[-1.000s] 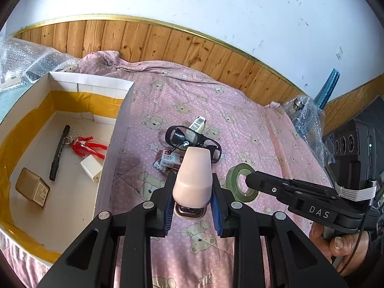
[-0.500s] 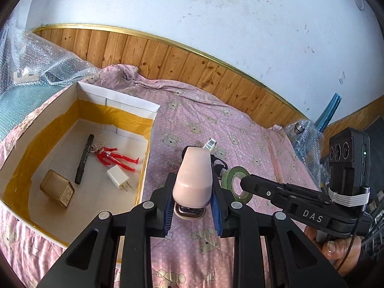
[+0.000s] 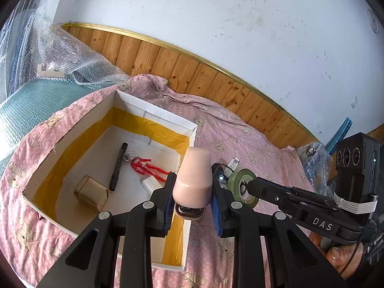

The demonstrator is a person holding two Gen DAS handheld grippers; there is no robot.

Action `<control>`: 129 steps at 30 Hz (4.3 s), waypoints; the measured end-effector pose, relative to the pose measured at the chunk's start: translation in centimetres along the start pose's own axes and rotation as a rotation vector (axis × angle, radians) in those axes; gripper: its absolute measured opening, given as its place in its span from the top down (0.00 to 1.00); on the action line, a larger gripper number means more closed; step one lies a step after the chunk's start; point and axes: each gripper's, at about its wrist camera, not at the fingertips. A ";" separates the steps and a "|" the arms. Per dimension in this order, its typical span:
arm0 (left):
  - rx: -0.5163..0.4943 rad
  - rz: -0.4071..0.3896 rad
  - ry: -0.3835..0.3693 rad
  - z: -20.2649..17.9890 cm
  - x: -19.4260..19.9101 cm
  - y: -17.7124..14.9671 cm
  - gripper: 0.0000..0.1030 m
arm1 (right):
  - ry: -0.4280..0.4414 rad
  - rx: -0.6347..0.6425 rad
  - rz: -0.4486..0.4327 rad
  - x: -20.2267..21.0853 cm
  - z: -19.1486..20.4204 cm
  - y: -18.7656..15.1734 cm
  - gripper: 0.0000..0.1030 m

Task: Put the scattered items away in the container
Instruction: 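Carry the tube with the left tool while the right tool carries the tape over the white box, then open both tools to drop the tube and tape roll into the white box, then move both tools back toward the glasses, staples box and small bottle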

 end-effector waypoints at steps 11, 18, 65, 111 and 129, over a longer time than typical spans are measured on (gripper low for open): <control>0.064 0.008 0.053 4.1 -0.3 1.6 0.73 | 0.041 0.040 0.037 -2.7 2.3 1.1 0.85; 0.084 0.035 0.087 6.2 -2.0 2.9 0.73 | 0.068 0.056 0.073 -5.3 3.3 1.5 0.85; 0.033 0.146 0.214 4.6 -3.3 0.5 0.59 | 0.164 -0.062 0.107 -4.1 1.8 -1.3 0.62; -0.134 0.239 0.197 -6.6 -5.9 -3.0 0.59 | 0.203 -0.274 0.030 2.1 -6.9 -6.1 0.62; -0.173 0.297 0.169 -9.3 -8.7 -4.0 0.59 | 0.173 -0.370 0.022 2.2 -11.4 -7.3 0.62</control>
Point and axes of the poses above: each gripper's, at about its wrist camera, not at the fingertips, and x roughly against the way its jaws point, z to its left, y to its top, and after that the axes turned 1 degree about -x, right-handed
